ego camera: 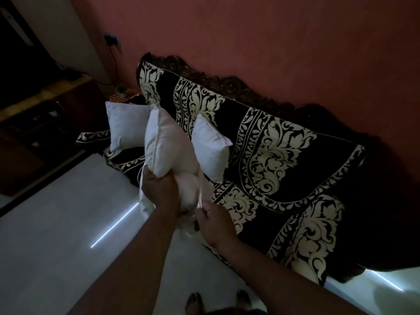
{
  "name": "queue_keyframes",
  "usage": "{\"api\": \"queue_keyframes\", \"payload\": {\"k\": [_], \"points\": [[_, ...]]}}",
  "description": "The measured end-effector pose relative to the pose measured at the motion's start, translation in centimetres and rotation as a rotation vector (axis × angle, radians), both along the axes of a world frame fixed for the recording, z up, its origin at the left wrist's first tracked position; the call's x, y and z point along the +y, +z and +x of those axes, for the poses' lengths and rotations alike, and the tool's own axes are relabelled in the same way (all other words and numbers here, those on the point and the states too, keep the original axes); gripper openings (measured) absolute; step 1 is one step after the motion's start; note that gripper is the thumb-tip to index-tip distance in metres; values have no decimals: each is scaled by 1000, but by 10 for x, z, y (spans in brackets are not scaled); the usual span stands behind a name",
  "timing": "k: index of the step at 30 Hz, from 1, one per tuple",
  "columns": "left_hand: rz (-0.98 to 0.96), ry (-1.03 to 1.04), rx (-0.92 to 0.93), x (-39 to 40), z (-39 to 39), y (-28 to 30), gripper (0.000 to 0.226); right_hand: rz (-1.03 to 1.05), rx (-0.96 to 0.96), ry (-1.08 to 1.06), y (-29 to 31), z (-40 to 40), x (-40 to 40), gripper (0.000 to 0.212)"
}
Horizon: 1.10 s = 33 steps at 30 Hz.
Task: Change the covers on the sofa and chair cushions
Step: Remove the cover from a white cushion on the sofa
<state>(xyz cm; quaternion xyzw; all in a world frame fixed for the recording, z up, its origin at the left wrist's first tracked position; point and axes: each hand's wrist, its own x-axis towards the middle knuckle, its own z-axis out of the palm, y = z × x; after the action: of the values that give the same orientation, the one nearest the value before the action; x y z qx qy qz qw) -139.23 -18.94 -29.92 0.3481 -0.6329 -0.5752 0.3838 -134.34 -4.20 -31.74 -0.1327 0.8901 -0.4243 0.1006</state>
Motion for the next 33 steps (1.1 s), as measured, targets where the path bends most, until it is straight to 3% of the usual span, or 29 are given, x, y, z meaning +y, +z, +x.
{"api": "queue_keyframes", "payload": {"k": [4,7,9,12,17,22,25,27,31,33], "points": [[-71,-224,-45,-3,7,7,45,50,3,8,0,-16,5,29],[205,-410,-70,-1,14,16,50,28,-29,-49,-12,-34,28,31],[301,-487,-33,5,21,19,51,-60,25,-137,-13,-41,35,44],[379,-549,14,17,29,23,52,-151,75,-258,-2,-50,32,43],[351,-622,-15,17,41,16,42,-200,31,-244,11,-79,28,27],[123,-668,-182,8,60,-10,38,-316,-41,-189,16,-83,20,7],[-11,-690,-311,1,70,-28,64,-268,-55,-196,12,-76,20,8],[10,-749,-364,2,76,-34,81,-169,8,-208,10,-76,22,18],[290,-671,-274,-4,63,-16,93,-88,200,-152,5,-69,33,26],[406,-561,-239,-14,37,-2,114,-73,268,-67,-1,-63,35,24]]}}
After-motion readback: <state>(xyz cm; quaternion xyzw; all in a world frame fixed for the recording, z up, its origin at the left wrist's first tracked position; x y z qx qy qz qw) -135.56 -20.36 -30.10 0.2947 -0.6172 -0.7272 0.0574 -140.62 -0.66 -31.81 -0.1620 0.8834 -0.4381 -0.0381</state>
